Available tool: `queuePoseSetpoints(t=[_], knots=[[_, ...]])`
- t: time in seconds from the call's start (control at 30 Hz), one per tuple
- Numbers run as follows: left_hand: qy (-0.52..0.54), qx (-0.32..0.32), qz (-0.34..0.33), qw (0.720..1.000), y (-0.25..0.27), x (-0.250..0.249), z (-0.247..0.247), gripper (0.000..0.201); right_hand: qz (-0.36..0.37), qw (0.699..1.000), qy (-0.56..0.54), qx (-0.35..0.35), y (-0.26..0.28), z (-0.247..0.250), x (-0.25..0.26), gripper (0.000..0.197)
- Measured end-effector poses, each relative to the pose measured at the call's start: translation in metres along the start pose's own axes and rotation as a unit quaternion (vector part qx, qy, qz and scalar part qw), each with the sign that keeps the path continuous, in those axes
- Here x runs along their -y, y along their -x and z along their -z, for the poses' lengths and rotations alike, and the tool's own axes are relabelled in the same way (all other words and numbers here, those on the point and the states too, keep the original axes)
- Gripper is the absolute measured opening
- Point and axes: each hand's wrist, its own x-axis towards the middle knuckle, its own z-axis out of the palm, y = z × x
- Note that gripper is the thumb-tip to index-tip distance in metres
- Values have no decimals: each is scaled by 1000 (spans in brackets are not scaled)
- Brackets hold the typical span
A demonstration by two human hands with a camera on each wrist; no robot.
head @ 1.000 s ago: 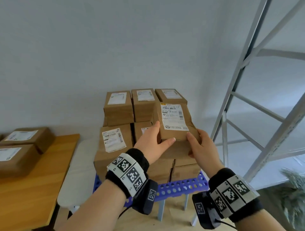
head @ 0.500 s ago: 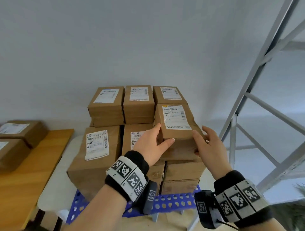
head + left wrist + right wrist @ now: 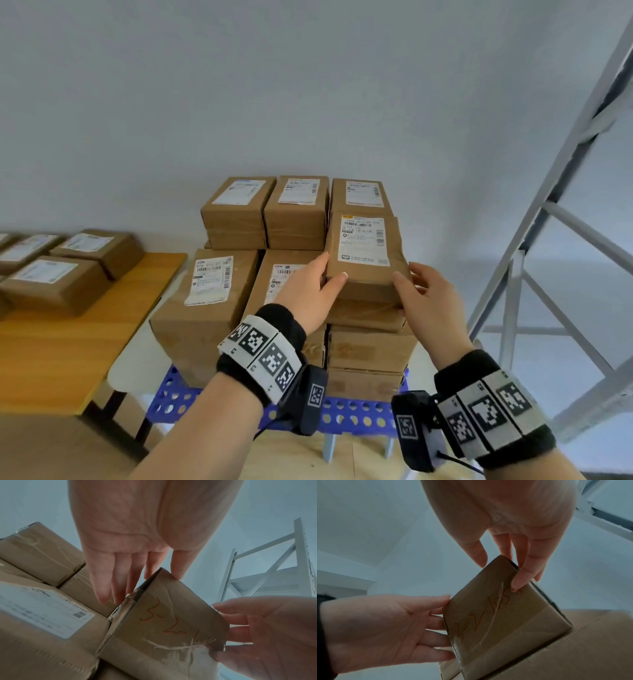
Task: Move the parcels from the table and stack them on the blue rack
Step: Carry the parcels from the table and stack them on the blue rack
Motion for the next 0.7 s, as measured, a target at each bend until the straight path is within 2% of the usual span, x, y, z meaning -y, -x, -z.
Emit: queuePoseSetpoints(t=[0.7], knots=[[-39, -1, -16, 999, -6, 9, -1, 52, 1, 999, -19, -38, 4, -1, 7, 43]])
